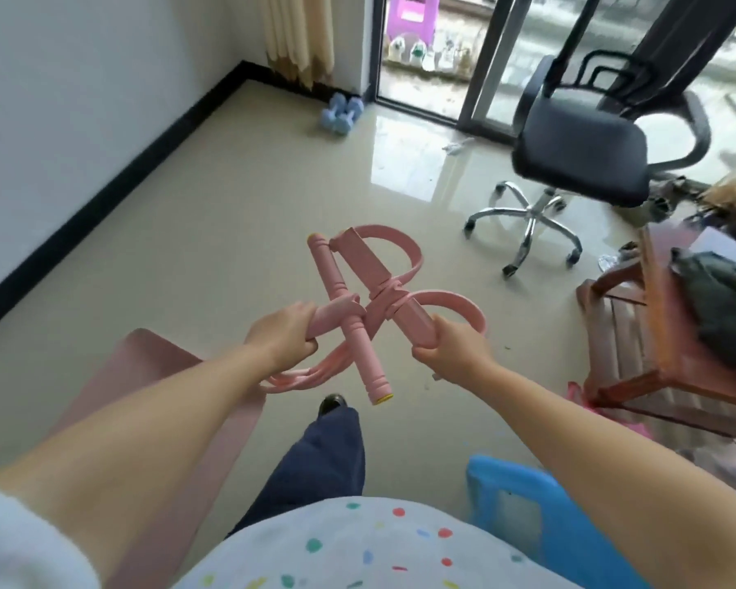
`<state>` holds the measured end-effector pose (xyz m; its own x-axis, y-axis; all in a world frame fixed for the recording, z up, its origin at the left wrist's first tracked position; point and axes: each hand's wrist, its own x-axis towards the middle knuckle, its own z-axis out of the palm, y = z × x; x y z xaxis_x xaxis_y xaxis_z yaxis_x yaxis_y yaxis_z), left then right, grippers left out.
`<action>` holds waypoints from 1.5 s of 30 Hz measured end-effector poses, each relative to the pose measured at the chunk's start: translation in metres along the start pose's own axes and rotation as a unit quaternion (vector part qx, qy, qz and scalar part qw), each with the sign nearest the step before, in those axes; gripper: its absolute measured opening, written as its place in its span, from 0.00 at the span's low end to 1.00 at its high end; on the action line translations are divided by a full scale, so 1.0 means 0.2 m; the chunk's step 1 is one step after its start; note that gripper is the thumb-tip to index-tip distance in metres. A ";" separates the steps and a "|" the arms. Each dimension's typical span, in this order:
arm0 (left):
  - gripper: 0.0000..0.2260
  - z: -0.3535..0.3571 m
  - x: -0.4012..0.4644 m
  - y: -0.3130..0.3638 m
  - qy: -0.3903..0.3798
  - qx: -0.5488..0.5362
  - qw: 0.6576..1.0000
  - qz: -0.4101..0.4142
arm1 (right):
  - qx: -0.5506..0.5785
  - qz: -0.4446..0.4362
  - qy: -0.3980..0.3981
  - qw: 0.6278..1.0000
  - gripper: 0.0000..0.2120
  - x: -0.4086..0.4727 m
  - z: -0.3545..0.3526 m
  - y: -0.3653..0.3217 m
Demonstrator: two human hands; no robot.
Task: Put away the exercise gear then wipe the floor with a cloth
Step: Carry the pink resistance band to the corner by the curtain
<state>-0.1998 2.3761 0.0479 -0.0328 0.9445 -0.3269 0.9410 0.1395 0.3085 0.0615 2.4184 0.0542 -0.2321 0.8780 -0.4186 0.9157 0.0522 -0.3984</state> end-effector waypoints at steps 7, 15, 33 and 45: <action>0.17 -0.41 0.81 -0.09 -0.016 0.009 1.000 0.013 | 0.010 0.024 0.009 1.000 0.14 0.71 -0.36 -0.23; 0.16 -0.65 1.75 -0.15 -0.029 0.006 1.000 -0.001 | -0.011 0.017 0.009 1.000 0.11 1.65 -0.73 -0.31; 0.11 -1.58 3.47 -0.87 -0.016 -0.026 0.987 -0.158 | -0.068 -0.093 -0.110 0.987 0.10 3.92 -1.34 -1.33; 0.10 -2.30 4.66 -1.46 -0.074 0.006 0.992 -0.097 | 0.018 -0.007 -0.123 0.992 0.12 5.02 -1.61 -1.97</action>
<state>-0.6594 3.3529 0.0639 -0.1659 0.8460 -0.5068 0.9258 0.3106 0.2154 -0.4269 3.4316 0.0534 -0.3215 0.7347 -0.5973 0.9009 0.0431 -0.4318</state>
